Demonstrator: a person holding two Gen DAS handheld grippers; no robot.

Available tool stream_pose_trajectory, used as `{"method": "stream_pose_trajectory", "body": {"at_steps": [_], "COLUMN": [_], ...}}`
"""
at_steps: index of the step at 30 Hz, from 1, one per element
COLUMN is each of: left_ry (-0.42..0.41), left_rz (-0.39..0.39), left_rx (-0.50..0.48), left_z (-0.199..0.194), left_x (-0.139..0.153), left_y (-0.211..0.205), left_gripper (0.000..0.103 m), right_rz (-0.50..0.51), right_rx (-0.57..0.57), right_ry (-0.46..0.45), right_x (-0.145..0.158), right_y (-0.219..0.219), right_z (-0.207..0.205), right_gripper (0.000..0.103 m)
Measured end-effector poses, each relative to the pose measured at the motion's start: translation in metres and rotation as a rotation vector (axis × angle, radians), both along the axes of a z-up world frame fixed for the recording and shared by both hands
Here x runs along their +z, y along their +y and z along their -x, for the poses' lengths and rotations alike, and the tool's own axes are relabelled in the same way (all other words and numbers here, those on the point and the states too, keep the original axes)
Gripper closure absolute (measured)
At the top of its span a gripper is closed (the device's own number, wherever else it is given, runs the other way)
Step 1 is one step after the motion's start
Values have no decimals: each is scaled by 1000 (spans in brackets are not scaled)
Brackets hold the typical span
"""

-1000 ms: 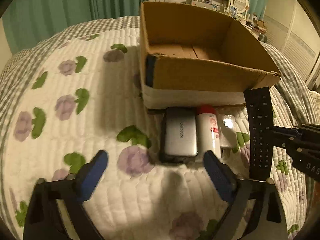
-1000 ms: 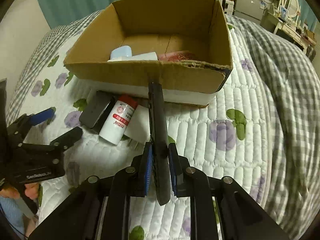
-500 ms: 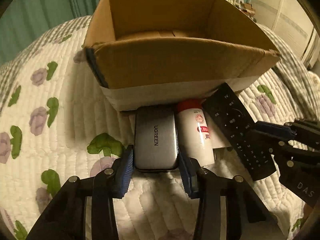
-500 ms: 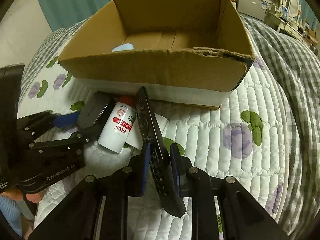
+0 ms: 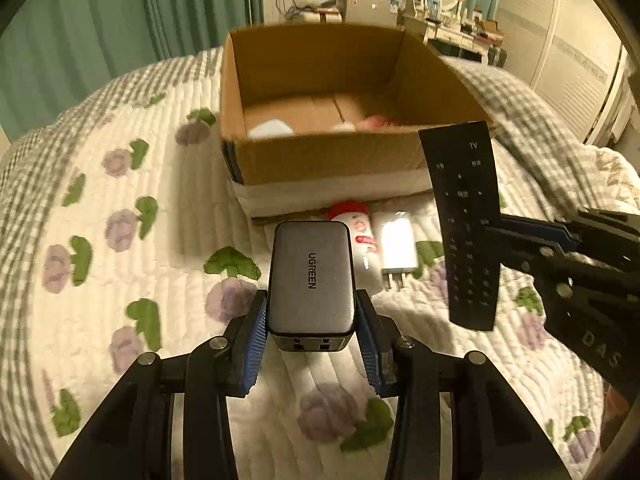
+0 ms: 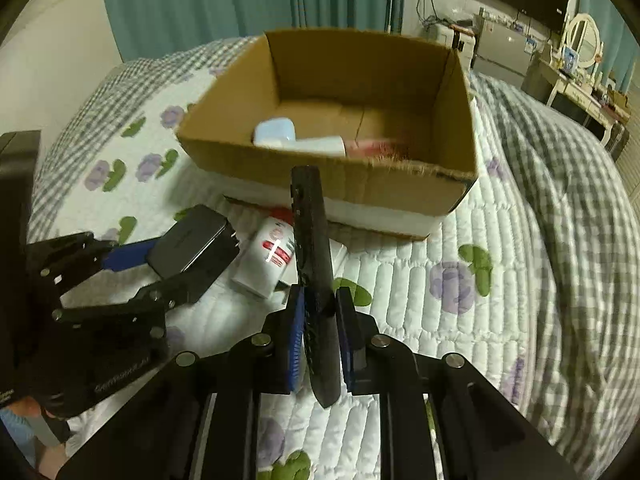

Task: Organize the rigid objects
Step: 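Carry the power bank and remote into the box and open both tools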

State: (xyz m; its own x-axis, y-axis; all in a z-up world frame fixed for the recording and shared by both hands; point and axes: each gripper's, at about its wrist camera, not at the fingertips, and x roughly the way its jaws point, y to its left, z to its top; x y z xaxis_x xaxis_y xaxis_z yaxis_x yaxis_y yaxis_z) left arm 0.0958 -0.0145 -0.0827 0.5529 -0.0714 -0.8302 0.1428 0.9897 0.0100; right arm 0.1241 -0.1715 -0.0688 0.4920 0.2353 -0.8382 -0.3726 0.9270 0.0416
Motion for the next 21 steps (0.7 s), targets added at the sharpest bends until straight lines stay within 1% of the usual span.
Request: {"method": "stream_pose_trajectory", "body": {"at_steps": [4,7,11,17,21], "left_ry": [-48,-90,-144,-210,-231], "left_rz": [7,10,46,59,53], "left_rx": [6,16,42,64,73], "left_z": [9,9,4,-27,-58], "left_x": [28,49,80,112,119], "left_y": [0,-1,2,3,1], "left_gripper": [61,61,61,61,61], "right_rz": [-18,-16,-9,13,21], "right_rx": [1,7,18,25,24], "right_ry": [-46,-100,-166,-250,-273], "right_x": [31,62,103,146,159], "right_y": [-2,-1,-5,-5,-7], "right_z": [10,12,5,-25,-57], "right_gripper": [88,88,88,88,88]}}
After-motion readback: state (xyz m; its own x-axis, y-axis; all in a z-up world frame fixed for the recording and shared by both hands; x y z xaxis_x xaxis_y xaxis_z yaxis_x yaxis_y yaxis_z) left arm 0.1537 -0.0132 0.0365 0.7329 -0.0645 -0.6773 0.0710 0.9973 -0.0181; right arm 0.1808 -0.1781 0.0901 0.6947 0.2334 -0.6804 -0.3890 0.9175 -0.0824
